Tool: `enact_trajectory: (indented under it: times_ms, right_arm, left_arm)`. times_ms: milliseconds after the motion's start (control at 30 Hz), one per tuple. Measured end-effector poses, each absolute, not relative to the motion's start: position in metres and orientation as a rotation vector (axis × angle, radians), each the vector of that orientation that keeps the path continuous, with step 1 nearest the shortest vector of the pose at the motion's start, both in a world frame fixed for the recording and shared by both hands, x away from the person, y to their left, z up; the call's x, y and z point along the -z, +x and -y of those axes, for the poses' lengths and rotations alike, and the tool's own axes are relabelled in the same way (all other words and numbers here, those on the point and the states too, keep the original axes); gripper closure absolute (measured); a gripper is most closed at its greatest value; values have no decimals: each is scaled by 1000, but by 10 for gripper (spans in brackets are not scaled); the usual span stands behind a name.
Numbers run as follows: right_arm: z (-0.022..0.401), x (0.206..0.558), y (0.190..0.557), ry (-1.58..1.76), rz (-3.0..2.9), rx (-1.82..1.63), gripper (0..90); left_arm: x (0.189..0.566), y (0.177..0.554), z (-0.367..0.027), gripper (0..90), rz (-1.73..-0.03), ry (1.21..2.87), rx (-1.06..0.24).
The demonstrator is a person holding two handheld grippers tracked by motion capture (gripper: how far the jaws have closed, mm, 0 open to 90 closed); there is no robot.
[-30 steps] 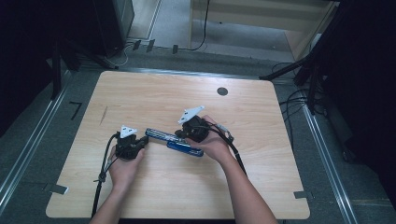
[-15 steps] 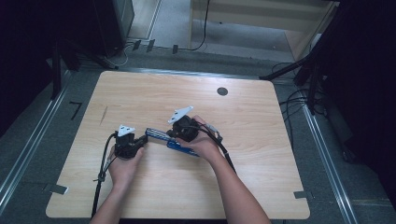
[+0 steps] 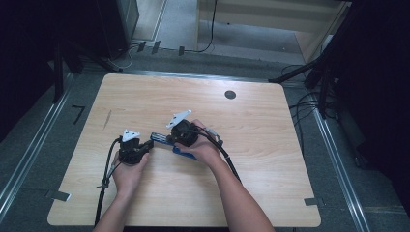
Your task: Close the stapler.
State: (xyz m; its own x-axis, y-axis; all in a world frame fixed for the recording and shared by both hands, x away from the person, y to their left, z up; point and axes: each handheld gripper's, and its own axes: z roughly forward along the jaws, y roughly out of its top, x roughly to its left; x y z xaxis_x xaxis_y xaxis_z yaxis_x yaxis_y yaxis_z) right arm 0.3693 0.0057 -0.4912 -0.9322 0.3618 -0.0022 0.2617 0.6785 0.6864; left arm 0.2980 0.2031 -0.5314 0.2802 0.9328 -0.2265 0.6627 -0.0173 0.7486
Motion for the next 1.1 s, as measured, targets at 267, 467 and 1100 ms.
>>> enact_trajectory:
  times_ms: [267, 467, 1100]
  right_arm:
    - [-7, 491, 370, 510, -2745, -1091, 900]
    - [-6, 491, 370, 514, -2744, -1091, 900]
    - [-1, 482, 367, 509, -2727, -1113, 900]
  left_arm:
    - [531, 298, -202, 900, -1451, 1747, -422]
    - [531, 297, -201, 900, -1441, 1744, -428]
    - [525, 294, -189, 900, -1345, 1722, -436]
